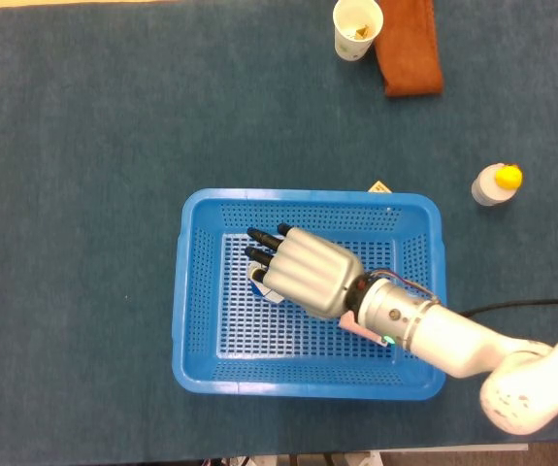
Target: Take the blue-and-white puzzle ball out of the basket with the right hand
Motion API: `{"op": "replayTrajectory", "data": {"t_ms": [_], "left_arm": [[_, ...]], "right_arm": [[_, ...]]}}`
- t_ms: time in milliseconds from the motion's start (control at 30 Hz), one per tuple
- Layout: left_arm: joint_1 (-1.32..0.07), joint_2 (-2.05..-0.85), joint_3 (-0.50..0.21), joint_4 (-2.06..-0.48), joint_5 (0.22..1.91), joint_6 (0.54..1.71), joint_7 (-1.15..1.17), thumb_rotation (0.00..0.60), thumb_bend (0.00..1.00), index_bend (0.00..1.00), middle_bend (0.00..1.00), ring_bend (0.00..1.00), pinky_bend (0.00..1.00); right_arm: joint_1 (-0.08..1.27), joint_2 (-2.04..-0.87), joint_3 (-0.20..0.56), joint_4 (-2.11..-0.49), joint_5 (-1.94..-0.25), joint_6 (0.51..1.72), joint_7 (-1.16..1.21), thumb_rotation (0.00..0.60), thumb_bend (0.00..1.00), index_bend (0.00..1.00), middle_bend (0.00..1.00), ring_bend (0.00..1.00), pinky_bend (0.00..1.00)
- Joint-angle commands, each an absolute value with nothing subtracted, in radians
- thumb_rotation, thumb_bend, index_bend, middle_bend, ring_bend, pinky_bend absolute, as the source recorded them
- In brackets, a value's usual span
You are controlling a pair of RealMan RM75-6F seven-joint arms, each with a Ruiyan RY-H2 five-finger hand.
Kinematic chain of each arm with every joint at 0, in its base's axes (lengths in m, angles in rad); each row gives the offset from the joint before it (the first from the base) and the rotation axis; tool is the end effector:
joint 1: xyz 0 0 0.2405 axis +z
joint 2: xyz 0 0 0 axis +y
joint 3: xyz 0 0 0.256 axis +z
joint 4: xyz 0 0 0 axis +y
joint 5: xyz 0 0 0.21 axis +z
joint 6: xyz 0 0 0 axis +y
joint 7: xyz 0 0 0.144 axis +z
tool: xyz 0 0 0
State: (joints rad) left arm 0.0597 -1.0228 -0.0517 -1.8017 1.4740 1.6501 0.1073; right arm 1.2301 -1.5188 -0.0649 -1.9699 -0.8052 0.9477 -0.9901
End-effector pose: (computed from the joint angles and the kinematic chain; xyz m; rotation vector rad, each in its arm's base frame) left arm -0.2982 0.1353 0.1960 -1.1993 -0.8642 -0.8596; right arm -0.0167 -0.2403 -0.0551 2.5684 -0.2957 0.6506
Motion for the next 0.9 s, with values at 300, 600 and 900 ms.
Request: {"op": "replayTrajectory", "data": {"t_ms": [300, 600, 900], "left_arm": [[0.062, -1.02, -0.055, -1.801, 1.464, 1.647, 0.107, 0.6, 0.25, 0.31, 0.34, 0.23, 0.23], [0.056, -1.024, -0.059, -1.797, 1.454, 1.634, 0.11, 0.6, 0.25, 0.31, 0.34, 0.23, 0.23], [0.055, -1.027, -0.063, -1.79, 1.442, 1.628, 0.106, 0.6, 0.25, 0.31, 0.34, 0.23, 0.23]], "right_arm": [[1.268, -1.619, -0.047, -1.875, -0.723, 0.941, -1.017, 0.6, 0.17, 0.27, 0.21, 0.1, 0.41], [1.285, -1.668, -0.046, -1.817, -0.71, 0.914, -1.005, 0.6, 0.17, 0.27, 0.21, 0.1, 0.41], [1.298, -1.696, -0.069, -1.779, -0.688, 0.903, -1.017, 0.6, 0.17, 0.27, 0.21, 0.1, 0.41]]}}
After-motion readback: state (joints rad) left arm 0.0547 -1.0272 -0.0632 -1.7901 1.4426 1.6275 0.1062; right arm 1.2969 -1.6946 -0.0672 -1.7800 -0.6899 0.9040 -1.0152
